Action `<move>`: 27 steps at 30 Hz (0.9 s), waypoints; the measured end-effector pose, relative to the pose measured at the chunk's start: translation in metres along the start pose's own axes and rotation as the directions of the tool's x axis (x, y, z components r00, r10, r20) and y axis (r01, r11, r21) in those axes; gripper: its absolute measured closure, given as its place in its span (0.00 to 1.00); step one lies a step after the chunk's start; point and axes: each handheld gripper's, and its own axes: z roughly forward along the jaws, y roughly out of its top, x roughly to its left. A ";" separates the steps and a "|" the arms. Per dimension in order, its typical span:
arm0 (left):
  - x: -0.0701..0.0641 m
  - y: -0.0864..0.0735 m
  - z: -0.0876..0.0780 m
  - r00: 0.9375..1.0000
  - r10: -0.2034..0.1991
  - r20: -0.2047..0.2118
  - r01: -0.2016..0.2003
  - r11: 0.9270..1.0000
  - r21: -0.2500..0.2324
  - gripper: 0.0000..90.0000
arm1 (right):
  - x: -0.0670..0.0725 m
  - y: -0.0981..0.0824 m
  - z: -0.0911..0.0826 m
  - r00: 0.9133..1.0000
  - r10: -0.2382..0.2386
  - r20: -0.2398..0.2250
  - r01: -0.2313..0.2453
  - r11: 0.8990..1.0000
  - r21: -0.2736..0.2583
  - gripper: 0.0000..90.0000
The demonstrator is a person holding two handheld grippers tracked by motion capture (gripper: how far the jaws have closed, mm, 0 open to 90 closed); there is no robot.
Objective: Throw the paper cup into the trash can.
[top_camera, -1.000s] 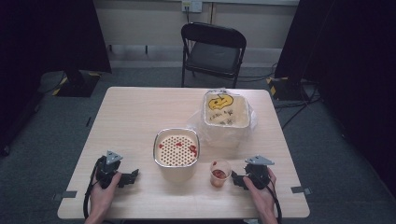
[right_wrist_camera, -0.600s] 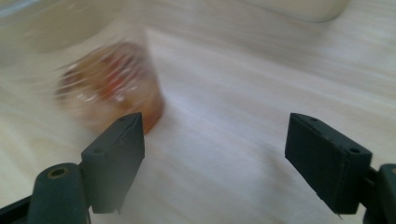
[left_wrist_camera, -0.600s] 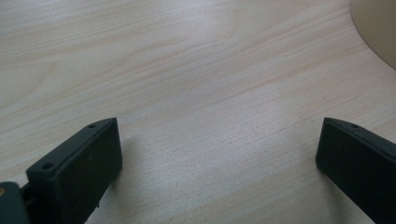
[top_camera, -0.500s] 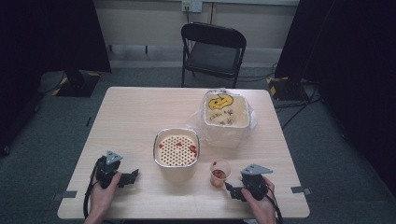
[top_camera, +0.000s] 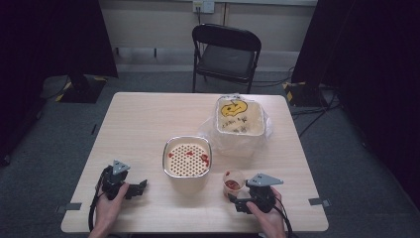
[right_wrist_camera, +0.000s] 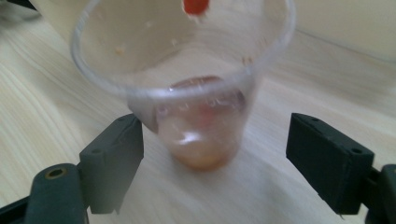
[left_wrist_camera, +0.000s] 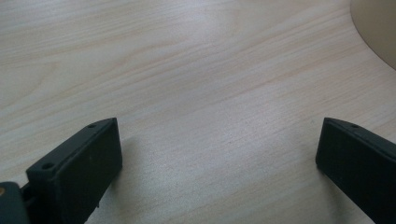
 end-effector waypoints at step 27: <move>0.000 0.000 0.000 1.000 0.000 0.000 0.000 1.000 0.000 0.00 | 0.000 0.018 0.026 0.999 -0.045 0.018 0.047 0.994 -0.098 0.41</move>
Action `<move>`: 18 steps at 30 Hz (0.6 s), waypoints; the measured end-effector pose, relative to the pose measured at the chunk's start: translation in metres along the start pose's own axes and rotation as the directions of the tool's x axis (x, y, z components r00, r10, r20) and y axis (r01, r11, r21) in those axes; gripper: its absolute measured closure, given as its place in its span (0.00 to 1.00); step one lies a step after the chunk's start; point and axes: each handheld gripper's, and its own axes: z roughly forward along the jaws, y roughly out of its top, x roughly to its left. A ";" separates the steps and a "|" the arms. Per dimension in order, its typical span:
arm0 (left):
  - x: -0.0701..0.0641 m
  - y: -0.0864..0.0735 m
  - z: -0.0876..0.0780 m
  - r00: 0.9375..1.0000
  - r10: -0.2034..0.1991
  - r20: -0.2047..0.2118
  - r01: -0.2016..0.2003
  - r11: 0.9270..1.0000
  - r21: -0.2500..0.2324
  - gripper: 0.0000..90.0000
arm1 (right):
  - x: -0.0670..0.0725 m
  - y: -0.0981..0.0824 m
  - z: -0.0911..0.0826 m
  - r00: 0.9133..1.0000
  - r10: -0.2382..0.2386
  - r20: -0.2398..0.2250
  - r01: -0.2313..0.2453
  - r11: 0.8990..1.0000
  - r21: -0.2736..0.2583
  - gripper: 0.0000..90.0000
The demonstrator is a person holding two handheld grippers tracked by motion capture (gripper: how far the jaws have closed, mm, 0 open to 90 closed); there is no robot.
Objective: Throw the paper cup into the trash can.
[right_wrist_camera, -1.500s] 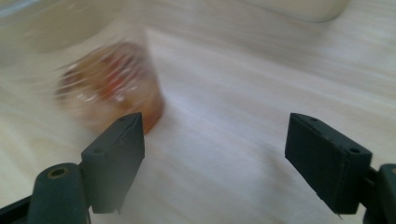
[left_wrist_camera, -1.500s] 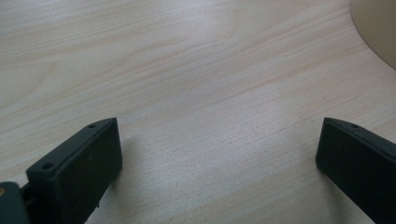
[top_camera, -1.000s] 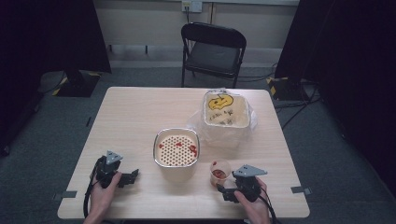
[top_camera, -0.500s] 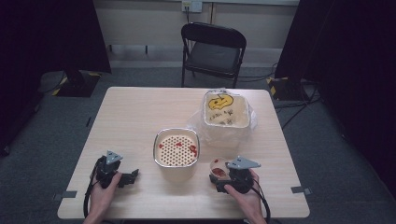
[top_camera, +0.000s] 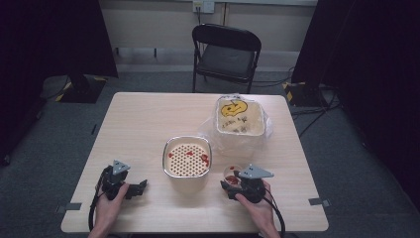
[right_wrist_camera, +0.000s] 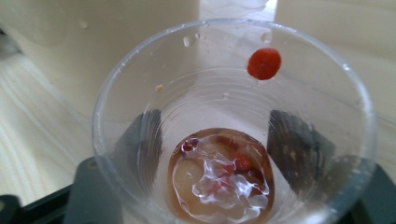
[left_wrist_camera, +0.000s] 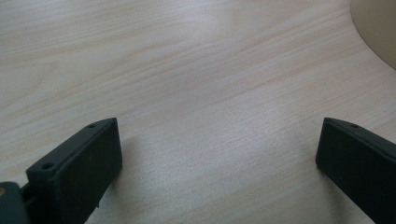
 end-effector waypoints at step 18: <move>0.000 0.000 0.000 1.000 0.001 -0.002 -0.001 1.000 0.001 0.00 | -0.003 0.029 -0.023 0.998 -0.017 0.060 0.025 0.990 -0.135 0.45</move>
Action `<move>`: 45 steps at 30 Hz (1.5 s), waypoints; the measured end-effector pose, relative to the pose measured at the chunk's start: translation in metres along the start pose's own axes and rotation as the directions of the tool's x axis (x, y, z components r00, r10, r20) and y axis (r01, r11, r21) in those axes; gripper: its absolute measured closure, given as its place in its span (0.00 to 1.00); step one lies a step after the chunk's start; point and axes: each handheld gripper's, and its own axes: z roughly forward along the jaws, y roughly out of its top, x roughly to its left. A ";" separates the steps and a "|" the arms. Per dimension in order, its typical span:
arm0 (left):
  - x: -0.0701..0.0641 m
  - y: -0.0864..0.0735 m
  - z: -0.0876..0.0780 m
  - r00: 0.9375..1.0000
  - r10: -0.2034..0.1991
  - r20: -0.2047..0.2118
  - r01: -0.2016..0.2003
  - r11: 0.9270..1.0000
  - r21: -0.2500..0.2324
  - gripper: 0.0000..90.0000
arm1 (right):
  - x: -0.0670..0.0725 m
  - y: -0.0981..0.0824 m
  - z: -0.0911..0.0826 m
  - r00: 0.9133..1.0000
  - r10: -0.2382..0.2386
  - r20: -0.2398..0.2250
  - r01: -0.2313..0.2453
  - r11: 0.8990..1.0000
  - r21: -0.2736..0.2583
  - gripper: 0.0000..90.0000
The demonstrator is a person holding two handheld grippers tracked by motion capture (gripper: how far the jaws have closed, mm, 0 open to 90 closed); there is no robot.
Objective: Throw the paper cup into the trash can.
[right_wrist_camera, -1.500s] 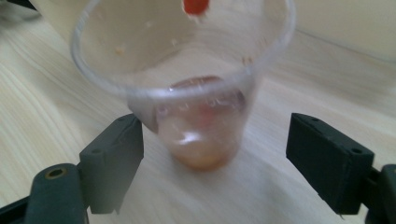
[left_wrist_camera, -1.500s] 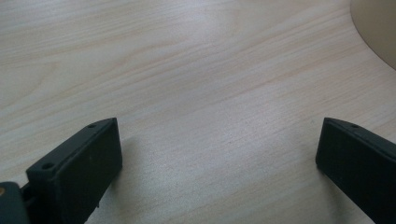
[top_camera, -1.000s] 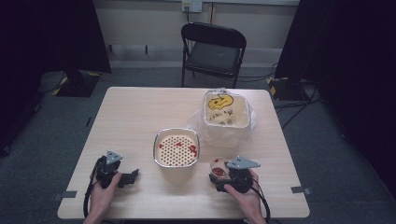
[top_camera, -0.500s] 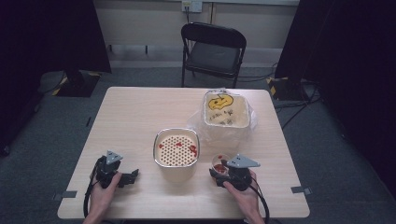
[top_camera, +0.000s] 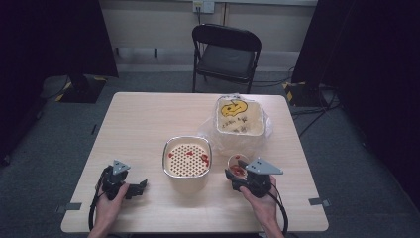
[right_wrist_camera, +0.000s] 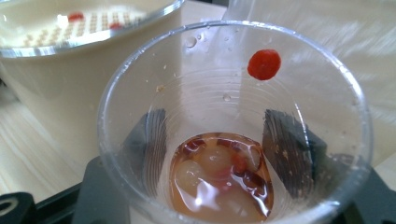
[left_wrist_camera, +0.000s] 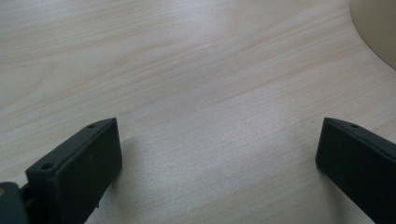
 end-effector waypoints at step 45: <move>0.000 0.000 0.000 1.000 0.000 0.000 0.000 1.000 0.000 0.00 | 0.047 0.124 0.033 0.825 -0.535 0.182 0.525 0.845 0.105 0.48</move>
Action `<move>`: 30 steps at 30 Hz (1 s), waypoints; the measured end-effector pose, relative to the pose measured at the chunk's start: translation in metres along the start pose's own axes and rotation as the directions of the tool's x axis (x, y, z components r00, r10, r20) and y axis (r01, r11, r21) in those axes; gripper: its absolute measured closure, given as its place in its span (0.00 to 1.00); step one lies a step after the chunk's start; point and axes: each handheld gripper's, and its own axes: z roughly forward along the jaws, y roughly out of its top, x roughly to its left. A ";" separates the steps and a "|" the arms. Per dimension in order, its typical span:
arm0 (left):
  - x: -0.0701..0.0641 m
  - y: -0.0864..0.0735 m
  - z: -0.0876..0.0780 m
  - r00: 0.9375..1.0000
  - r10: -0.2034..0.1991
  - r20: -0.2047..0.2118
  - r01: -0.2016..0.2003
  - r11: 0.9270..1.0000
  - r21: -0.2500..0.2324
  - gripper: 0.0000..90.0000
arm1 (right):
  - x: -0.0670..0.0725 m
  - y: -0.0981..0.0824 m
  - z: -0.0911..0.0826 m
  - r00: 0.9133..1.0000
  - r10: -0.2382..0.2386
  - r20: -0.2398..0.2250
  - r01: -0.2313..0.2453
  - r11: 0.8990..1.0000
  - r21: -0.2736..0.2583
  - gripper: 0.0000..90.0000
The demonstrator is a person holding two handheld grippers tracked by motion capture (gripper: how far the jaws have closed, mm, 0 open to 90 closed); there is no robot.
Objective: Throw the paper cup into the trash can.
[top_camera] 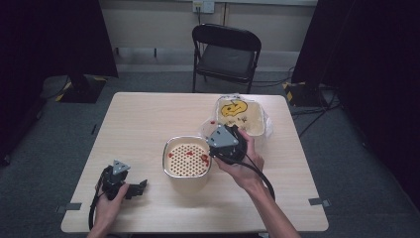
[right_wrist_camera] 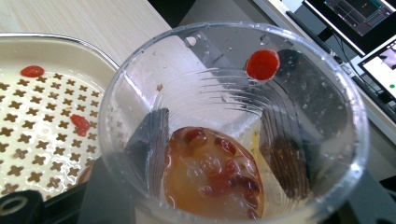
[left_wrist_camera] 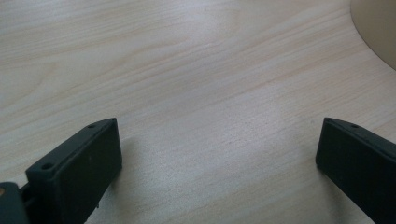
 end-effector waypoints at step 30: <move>0.000 0.000 0.000 1.000 0.000 0.000 0.000 1.000 0.000 0.00 | 0.036 0.029 0.019 0.855 -0.509 0.103 0.487 0.855 0.179 0.51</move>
